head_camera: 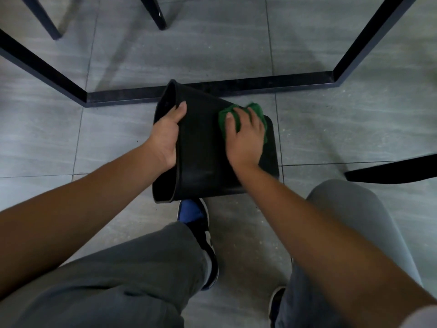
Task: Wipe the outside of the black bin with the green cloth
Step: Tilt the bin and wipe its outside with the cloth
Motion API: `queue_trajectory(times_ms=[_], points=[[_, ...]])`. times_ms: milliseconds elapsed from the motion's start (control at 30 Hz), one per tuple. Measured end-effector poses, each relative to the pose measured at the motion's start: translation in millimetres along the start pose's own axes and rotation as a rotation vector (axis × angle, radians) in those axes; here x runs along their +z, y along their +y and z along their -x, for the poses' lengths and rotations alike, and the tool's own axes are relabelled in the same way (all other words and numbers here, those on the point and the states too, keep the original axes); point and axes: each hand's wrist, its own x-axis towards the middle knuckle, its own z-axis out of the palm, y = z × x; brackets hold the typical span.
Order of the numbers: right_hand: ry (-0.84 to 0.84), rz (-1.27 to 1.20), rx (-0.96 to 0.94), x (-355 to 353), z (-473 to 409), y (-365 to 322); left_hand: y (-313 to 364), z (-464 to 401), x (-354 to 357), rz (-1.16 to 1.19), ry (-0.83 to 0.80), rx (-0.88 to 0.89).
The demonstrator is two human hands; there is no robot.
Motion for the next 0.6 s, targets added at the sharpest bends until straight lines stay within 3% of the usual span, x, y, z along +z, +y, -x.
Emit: queue_trajectory(times_ms=[267, 433, 600], points=[[0.027, -0.029, 0.351, -30, -7, 83, -7, 0, 0, -0.034, 0.092, 0.033], [0.111, -0.095, 0.207, -26, 58, 59, -10, -12, -5, -0.026, 0.119, 0.069], [-0.02, -0.253, 0.027, -22, 136, -11, -11, -27, -3, -0.006, 0.156, 0.086]])
